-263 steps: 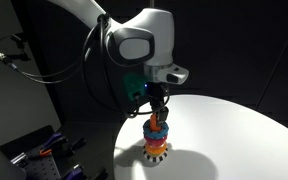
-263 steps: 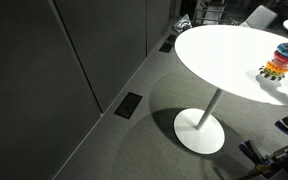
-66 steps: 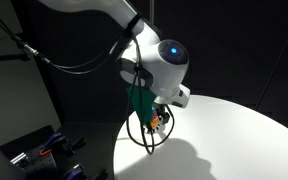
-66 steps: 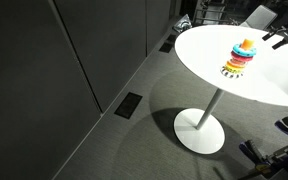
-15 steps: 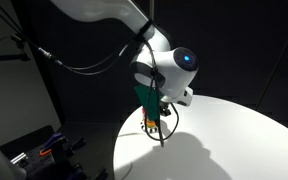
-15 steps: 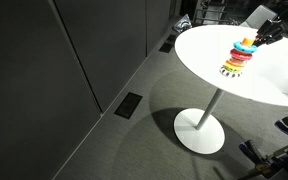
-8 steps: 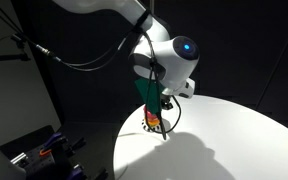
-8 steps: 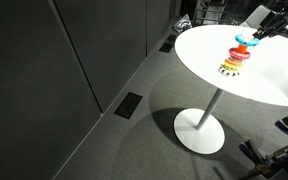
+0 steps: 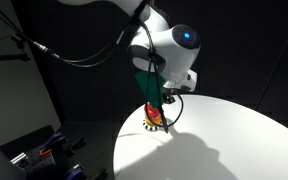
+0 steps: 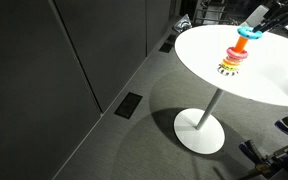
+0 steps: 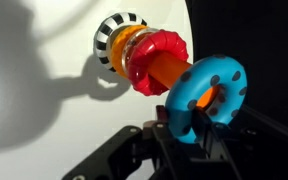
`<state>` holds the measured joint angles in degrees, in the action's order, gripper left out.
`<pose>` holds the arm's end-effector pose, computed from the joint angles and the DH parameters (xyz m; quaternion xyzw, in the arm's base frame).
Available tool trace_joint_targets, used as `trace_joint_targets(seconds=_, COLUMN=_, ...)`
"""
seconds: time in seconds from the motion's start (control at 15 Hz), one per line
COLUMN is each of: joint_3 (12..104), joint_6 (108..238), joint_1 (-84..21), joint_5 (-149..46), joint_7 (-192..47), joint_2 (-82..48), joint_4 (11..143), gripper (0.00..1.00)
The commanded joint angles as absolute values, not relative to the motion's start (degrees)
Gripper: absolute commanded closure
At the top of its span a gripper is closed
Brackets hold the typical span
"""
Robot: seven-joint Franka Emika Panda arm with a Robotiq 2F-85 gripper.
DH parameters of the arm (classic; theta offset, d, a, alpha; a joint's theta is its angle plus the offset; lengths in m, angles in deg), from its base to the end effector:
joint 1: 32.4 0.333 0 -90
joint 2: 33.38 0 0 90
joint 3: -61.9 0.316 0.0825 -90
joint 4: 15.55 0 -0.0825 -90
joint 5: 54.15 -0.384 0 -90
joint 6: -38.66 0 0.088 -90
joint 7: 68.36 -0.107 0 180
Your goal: Move the ring stacking stand to the left and remove the blue ring from the ring stacking stand and place it to on the table
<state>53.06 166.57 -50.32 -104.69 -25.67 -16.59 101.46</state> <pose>0.5372 -0.2421 0.2989 -0.9406 0.1478 -0.1400 0.2717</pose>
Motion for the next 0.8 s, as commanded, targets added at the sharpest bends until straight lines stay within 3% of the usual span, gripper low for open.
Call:
trace_joint_targets(seconds=0.0, joint_3=52.5, joint_6=166.6, joint_1=-50.4, joint_5=-104.6, joint_7=-27.1, joint_2=-18.9, joint_4=102.0, gripper=0.91)
trace_joint_targets(seconds=0.73, joint_3=49.6, joint_6=170.7, joint_1=-51.4, joint_5=-104.0, joint_7=-28.6, joint_2=-18.0, joint_4=100.8, gripper=0.91)
